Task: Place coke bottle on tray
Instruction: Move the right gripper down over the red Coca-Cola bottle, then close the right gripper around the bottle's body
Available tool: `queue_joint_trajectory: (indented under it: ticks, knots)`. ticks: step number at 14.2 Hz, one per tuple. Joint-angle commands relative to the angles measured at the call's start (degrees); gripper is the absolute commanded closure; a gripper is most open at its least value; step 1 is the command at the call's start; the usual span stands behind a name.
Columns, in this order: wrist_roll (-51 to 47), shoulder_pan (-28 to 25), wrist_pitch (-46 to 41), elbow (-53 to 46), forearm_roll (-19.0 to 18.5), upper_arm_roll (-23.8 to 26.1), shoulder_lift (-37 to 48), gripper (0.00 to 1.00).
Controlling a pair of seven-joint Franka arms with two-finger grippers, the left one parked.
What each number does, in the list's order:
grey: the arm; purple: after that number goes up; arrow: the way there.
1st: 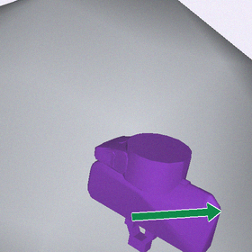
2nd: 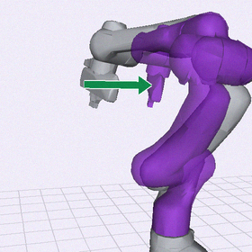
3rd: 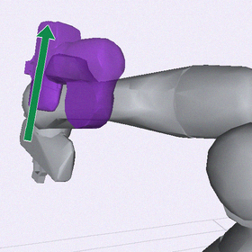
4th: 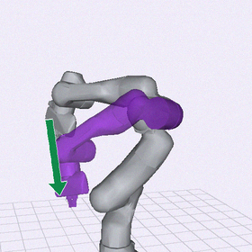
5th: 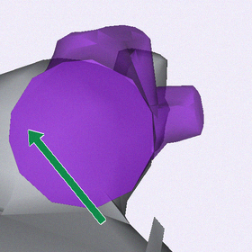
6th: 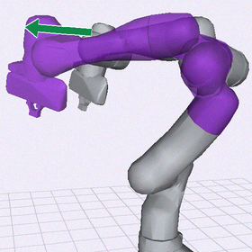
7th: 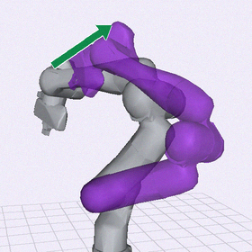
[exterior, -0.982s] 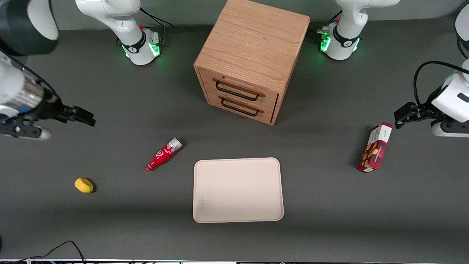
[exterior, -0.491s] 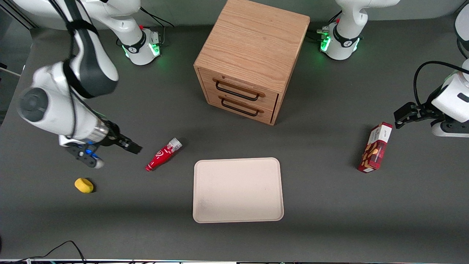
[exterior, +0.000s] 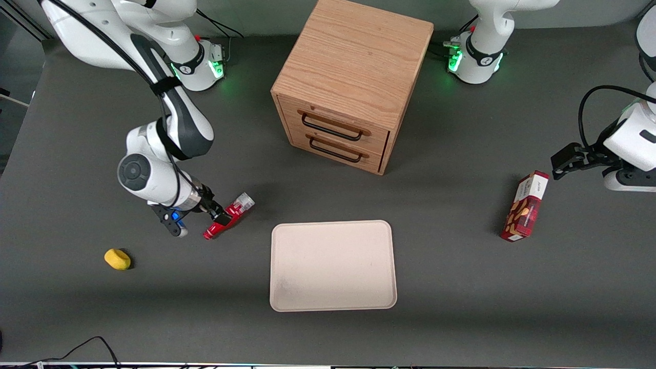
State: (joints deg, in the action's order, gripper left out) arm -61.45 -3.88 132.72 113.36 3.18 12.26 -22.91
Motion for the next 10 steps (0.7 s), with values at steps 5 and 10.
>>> queue_joint_trajectory:
  ticks: [5, 10]
  knots:
    - [-12.63, -0.43, 5.25, 0.37, -7.39, -0.31, -5.29, 0.00]
    - [-13.08, -0.78, 9.21, 0.02, -7.40, -0.57, -7.76, 0.00]
